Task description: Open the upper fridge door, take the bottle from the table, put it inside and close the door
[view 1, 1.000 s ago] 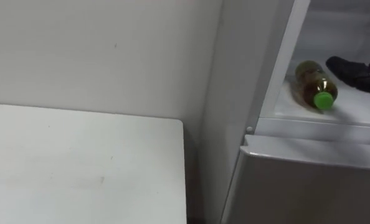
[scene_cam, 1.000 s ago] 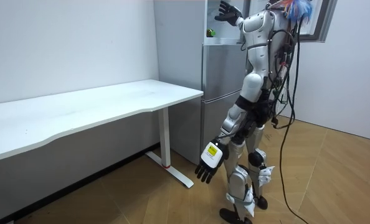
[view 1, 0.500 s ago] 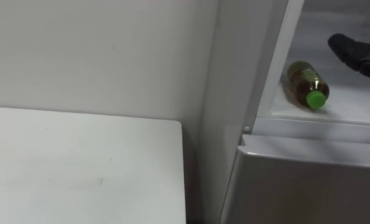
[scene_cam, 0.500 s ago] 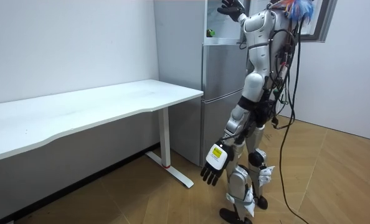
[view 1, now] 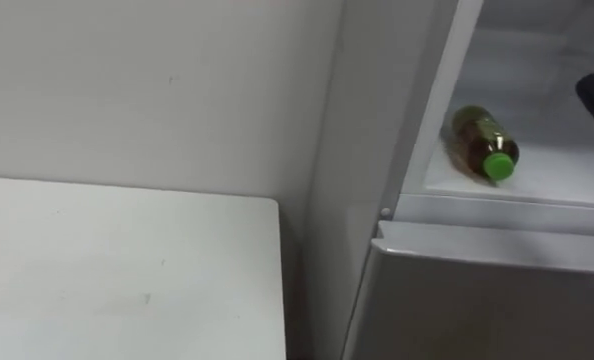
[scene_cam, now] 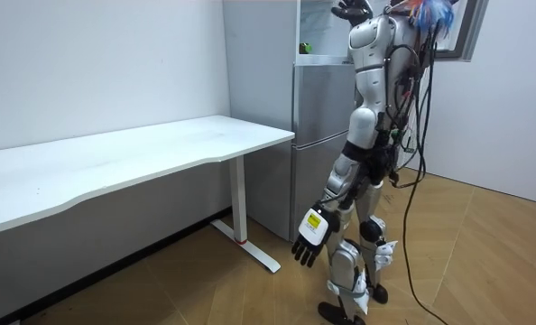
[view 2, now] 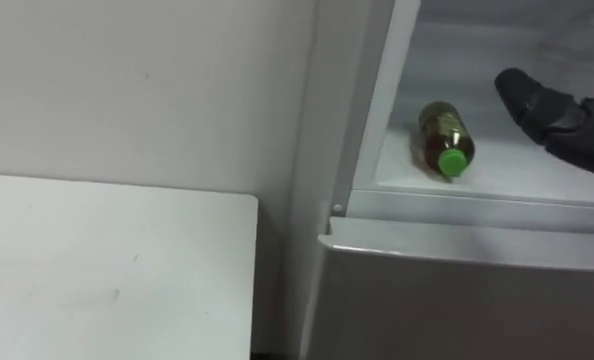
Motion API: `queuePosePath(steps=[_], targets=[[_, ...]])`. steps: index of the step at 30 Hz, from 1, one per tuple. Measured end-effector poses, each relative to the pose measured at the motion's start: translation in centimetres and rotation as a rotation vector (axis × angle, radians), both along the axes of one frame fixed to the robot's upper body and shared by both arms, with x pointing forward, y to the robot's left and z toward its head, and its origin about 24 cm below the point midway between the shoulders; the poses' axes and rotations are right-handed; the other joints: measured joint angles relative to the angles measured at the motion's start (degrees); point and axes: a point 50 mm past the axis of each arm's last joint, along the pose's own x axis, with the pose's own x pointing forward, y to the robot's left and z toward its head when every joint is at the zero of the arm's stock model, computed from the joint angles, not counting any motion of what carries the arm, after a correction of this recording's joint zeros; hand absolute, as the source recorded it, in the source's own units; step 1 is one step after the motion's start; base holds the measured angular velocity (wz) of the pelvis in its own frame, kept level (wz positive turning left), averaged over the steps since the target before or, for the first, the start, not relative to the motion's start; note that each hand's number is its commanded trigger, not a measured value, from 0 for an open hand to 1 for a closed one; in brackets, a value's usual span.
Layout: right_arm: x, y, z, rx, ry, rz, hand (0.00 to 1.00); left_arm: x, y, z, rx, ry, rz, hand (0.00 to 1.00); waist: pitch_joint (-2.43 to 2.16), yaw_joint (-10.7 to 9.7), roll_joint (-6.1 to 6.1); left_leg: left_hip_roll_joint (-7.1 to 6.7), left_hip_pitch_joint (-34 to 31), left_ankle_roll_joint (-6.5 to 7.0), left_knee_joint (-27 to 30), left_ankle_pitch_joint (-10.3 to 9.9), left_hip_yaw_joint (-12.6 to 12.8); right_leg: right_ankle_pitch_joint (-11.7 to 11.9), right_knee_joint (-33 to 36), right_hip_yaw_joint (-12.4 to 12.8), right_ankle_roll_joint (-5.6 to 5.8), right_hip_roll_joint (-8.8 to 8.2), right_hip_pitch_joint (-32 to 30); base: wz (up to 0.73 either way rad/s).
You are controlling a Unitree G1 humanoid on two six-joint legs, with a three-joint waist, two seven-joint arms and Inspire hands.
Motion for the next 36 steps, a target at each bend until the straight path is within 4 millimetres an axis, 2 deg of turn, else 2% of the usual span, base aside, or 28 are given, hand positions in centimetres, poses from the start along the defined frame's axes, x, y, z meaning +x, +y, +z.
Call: queuePosePath(steps=[5, 7, 11, 17, 18, 24, 29, 36], targets=[[-0.1, 0.2, -1.3, 0.069, 0.038, 0.178, 0.0, 0.2, 0.0, 0.0, 0.006, -0.01, -0.001, 0.0, -0.19, -0.2, 1.2, 0.14, 0.0, -0.03, 0.1, 0.0, 0.6, 0.0, 0.1, 0.4, -0.06, 0.06, -0.4, -0.07], [-0.3, 0.4, -2.5, 0.168, 0.043, 0.296, 0.0, 0.2, 0.0, 0.0, 0.003, -0.005, -0.005, 0.0, -0.32, 0.7, 1.55, 0.34, 0.0, -0.11, 0.1, -0.1, 1.2, 0.2, 0.1, 0.7, -0.27, 0.22, -0.5, -0.14], [-0.4, 1.1, -3.7, 0.284, 0.025, 0.46, 0.0, 0.0, -0.3, -0.1, -0.008, 0.001, -0.004, 0.0, -0.36, 0.9, 2.05, 0.32, 0.1, -0.11, 0.1, -0.1, 1.4, 0.2, 0.1, 1.1, -0.29, 0.25, -0.6, -0.04], [-0.5, 2.7, -4.9, 0.369, -0.028, 0.681, 0.0, 0.0, -0.9, -0.3, -0.026, -0.006, -0.004, 0.0, -0.29, 2.8, 2.36, 0.36, 0.1, -0.18, 0.1, -0.1, 2.0, 0.2, 0.1, 1.5, -0.37, 0.39, -0.9, -0.04], [-0.4, 3.1, -5.1, 0.375, -0.035, 0.709, 0.0, 0.0, -1.2, -0.4, -0.033, -0.007, 0.0, 0.0, -0.12, 3.3, 2.65, 0.37, 0.0, -0.17, 0.1, -0.1, 2.1, 0.2, 0.2, 1.6, -0.37, 0.39, -1.1, 0.0], [-0.4, 5.4, -6.1, 0.393, -0.061, 0.891, 0.0, 0.8, -2.0, -0.6, -0.054, -0.015, -0.036, 0.0, -0.32, 4.8, 3.58, 0.3, -0.9, -0.13, 0.4, -0.2, 1.8, 0.2, 0.3, 1.1, -0.37, 0.32, -1.7, 0.03], [-0.6, 6.5, -8.8, 0.475, -0.023, 1.011, 0.0, 0.8, -2.4, -0.7, -0.063, 0.0, -0.068, 0.0, -0.42, 5.9, 4.28, 0.27, -0.9, -0.16, 0.5, -0.2, 1.9, 0.2, 0.3, 0.5, -0.37, 0.38, -1.5, 0.02], [-0.5, 6.4, -15.0, 0.684, 0.075, 0.999, 0.0, 0.4, -3.3, -0.9, -0.106, 0.02, -0.084, 0.0, -0.26, 6.9, 5.28, 0.29, -0.5, -0.09, 0.6, -0.3, 1.7, 0.2, 0.5, 0.6, -0.36, 0.3, -1.2, 0.0]])
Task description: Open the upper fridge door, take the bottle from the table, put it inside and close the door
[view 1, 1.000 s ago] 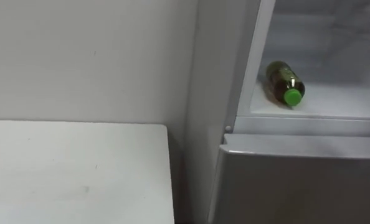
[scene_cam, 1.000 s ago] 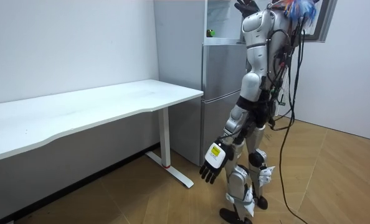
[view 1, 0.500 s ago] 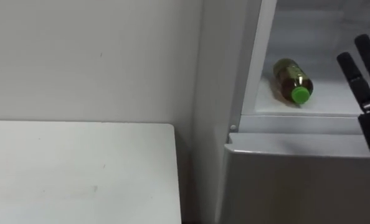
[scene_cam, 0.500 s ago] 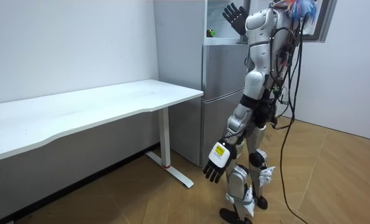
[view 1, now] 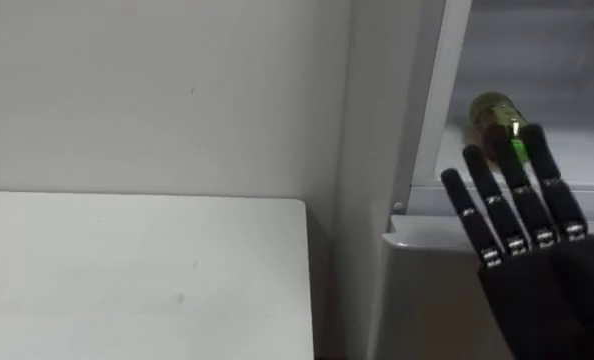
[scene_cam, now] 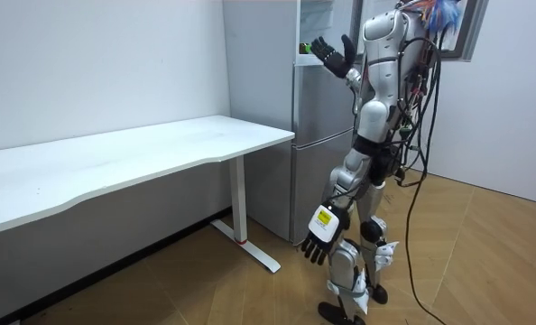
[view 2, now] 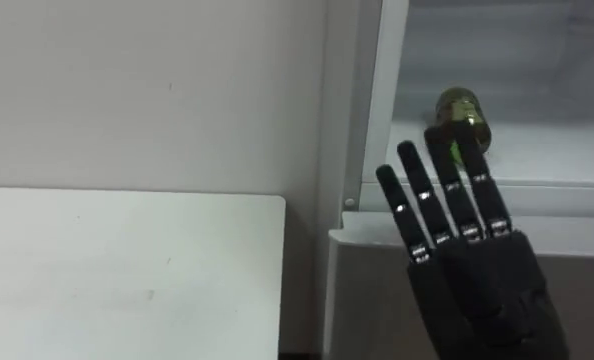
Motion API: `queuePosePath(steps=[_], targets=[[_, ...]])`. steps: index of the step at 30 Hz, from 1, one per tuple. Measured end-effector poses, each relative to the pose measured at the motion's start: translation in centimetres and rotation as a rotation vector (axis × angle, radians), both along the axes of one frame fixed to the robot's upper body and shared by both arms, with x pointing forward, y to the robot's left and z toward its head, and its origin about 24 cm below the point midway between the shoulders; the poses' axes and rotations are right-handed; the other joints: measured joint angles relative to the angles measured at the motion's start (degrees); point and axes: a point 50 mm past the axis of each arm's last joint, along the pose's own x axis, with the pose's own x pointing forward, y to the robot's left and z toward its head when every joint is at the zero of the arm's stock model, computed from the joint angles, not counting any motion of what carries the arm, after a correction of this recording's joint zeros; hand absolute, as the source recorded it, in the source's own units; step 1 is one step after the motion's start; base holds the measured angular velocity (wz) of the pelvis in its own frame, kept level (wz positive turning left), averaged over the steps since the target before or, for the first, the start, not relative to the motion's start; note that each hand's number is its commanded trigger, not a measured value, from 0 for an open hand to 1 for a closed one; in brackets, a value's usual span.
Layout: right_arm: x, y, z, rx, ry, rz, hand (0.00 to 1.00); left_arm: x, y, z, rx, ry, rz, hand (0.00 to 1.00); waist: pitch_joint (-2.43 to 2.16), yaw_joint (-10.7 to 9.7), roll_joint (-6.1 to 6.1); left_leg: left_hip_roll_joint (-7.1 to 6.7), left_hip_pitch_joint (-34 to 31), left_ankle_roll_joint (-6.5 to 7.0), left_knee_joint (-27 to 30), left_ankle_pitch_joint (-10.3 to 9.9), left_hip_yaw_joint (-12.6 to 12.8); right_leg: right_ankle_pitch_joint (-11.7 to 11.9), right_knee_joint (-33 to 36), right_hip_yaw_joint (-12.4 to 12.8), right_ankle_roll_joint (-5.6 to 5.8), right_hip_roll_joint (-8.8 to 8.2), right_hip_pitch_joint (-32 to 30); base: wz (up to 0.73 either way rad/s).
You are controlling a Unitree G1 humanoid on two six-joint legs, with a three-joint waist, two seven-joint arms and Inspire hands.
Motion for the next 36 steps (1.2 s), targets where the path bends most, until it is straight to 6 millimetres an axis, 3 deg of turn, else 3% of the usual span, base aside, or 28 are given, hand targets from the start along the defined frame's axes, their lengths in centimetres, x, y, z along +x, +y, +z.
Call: queuePosePath(steps=[4, 9, 20, 26, 30, 36], targets=[[-1.1, -0.8, -3.1, 0.035, 0.104, -0.019, 0.0, -0.2, 0.0, 0.0, -0.004, 0.005, 0.014, 0.0, -0.15, 0.2, 0.59, -0.05, 0.0, 0.03, 0.0, 0.0, 0.0, 0.0, 0.0, -0.1, 0.0, -0.08, 0.0, 0.0], [-2.2, -1.3, -4.7, 0.052, 0.151, -0.033, 0.0, -0.3, 0.1, -0.1, -0.002, 0.016, 0.03, 0.0, -0.19, -0.6, 1.22, -0.22, 0.4, 0.02, 0.0, 0.0, -0.1, 0.0, -0.6, -0.2, 0.0, -0.05, 0.7, 0.0], [-4.1, -2.9, -8.1, 0.097, 0.306, -0.107, 0.0, 0.4, 0.2, 0.1, -0.006, -0.031, 0.061, 0.0, -0.38, -2.9, 0.9, -0.25, 0.6, 0.01, -0.1, 0.0, 0.0, -0.6, -0.6, -0.1, -0.24, -0.22, 0.4, 0.0], [-4.9, -4.3, -9.2, 0.149, 0.34, -0.17, 0.0, 0.0, 0.6, 0.2, 0.004, -0.029, 0.08, 0.0, -0.64, -3.4, -0.17, -0.33, 1.8, -0.16, -0.6, -0.1, 0.2, -0.9, -0.7, -0.2, -0.24, -0.16, 1.3, 0.0], [-5.8, -5.4, -10.7, 0.159, 0.421, -0.234, 0.0, -0.2, 1.1, 0.3, 0.019, -0.037, 0.137, 0.0, -0.35, -3.6, -1.25, -0.26, 2.1, -0.41, -0.5, -0.4, 0.2, -1.2, -0.9, -0.2, -0.33, -0.01, 1.8, 0.0], [-6.7, -7.6, -12.3, 0.213, 0.576, -0.382, 0.0, -0.6, 1.4, 0.4, 0.037, -0.04, 0.192, 0.0, -0.45, -4.7, -1.66, -0.29, 2.3, -0.37, -0.3, -0.5, 0.1, -1.2, -1.0, -0.1, -0.34, -0.02, 1.8, 0.0]])
